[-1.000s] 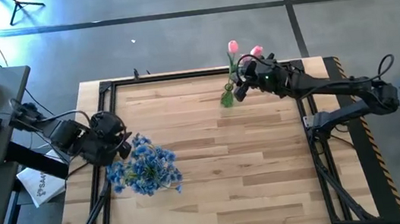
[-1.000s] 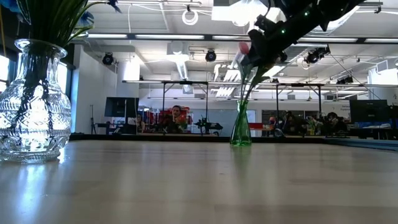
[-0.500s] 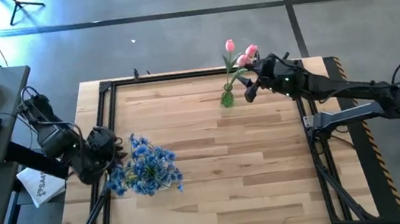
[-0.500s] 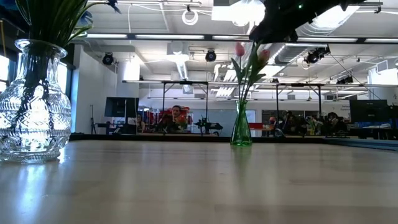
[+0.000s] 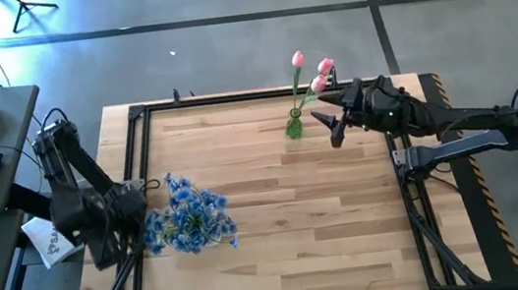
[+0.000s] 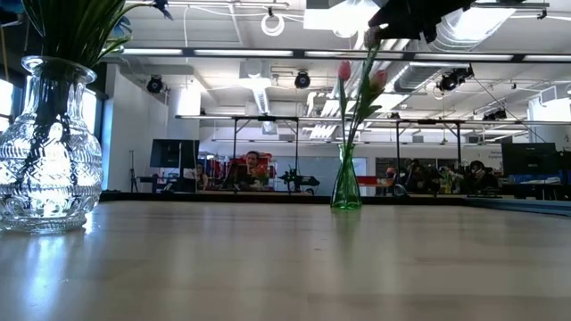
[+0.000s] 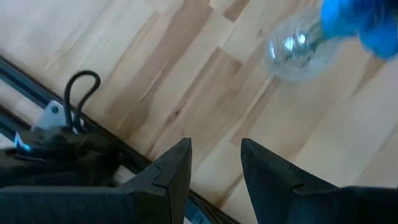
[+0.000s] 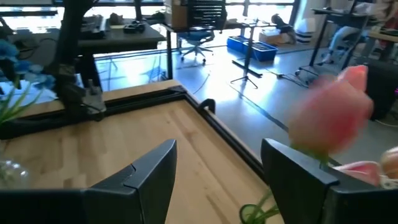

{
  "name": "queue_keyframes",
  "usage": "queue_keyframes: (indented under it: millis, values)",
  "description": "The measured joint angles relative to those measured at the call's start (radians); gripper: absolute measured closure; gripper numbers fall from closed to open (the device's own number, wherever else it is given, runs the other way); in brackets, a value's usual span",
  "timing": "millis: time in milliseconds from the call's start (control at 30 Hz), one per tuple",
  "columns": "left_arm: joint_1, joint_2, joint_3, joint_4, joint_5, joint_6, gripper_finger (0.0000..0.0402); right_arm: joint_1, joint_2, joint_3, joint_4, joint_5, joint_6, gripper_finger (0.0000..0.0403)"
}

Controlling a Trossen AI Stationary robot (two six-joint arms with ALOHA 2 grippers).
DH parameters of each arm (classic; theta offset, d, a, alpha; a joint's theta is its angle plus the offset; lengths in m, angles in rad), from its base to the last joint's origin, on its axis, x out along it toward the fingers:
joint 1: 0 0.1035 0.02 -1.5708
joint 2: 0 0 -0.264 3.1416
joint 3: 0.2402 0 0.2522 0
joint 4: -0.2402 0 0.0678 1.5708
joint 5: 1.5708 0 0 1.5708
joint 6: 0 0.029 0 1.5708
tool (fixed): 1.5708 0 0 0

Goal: Sort flowers into vase by color
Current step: Put the pink flower into the green vase, then move the transparent vase to the top left of the table

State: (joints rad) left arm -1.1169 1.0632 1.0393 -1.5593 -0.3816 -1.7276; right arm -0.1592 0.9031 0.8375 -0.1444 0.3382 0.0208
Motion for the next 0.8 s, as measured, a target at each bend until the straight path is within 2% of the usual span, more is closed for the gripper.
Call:
queue_keyframes:
  millis: [200,600,700,800]
  values:
    - [-0.063,0.109,-0.02,0.059,0.009,-0.071,0.0273,0.01,0.001,0.0,-0.027,0.0,-0.002,0.0172]
    - [-0.148,0.236,-0.252,0.466,0.005,-0.112,0.0273,-0.039,0.021,-0.001,-0.046,-0.055,-0.028,0.0169]
    - [-0.155,0.272,-0.294,0.526,-0.042,-0.103,0.0273,-0.04,-0.001,-0.001,-0.046,-0.078,-0.028,0.0169]
    - [-0.154,0.304,-0.329,0.592,-0.178,-0.078,0.0272,-0.026,-0.023,-0.001,-0.051,-0.118,-0.002,0.0169]
